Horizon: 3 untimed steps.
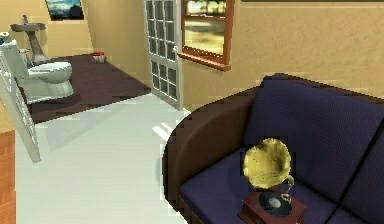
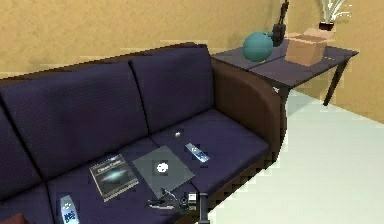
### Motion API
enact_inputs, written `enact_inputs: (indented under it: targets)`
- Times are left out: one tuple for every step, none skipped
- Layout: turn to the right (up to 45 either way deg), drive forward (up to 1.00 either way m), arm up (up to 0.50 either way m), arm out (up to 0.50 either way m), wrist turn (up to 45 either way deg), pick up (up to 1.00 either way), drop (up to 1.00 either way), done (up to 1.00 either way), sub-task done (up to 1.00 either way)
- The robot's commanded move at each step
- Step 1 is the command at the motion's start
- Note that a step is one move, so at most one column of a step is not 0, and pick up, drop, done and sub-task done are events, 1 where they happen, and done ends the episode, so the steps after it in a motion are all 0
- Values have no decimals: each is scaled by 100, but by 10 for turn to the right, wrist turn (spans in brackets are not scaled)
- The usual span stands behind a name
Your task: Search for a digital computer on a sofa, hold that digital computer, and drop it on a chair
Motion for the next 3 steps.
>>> enact_inputs:
  targets:
    - [0,0,0,0,0,100,0,0,0]
    - [0,0,10,0,0,0,0,0,0]
    - [0,0,50,0,0,0,0,0,0]
